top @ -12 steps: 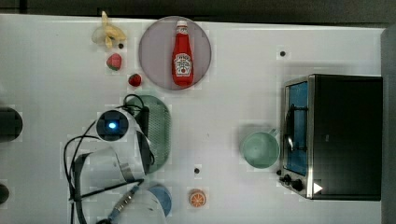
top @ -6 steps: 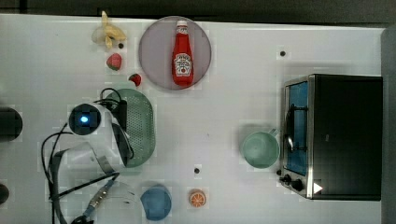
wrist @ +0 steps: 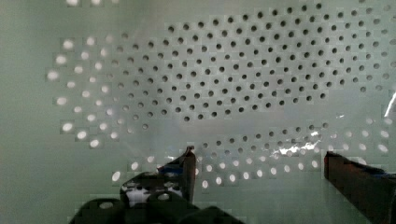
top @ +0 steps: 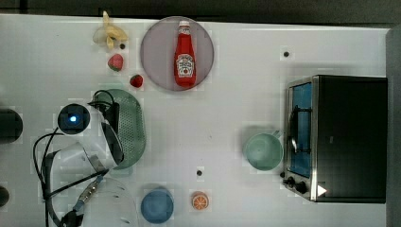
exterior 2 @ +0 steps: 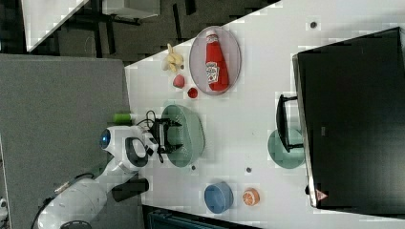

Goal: Drag strainer right to left.

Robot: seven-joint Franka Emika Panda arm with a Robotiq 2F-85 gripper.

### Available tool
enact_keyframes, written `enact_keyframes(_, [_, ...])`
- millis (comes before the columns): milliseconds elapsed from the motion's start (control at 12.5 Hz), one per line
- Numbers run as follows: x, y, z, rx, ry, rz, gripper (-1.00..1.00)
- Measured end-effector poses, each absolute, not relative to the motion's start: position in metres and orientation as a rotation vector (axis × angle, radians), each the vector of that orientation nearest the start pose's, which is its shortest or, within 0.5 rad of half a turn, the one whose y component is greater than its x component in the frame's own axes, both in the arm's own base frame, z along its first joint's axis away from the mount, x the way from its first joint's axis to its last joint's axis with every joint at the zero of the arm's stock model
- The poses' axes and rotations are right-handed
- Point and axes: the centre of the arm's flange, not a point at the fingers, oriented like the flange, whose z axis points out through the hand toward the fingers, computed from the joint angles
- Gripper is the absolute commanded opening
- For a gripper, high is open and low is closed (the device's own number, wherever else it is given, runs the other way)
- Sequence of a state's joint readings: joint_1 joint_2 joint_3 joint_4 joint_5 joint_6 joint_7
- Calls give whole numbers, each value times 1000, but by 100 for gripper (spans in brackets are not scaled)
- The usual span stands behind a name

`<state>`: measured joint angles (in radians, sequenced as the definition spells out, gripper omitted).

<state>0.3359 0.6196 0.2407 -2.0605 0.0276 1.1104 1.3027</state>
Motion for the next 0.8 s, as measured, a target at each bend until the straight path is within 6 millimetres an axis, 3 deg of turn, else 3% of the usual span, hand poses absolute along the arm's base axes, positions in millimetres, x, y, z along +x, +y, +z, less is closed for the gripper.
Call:
enact_keyframes(320, [497, 369, 138, -2095, 2195, 259, 100])
enact_keyframes(800, [483, 417, 148, -2084, 2164, 296, 100])
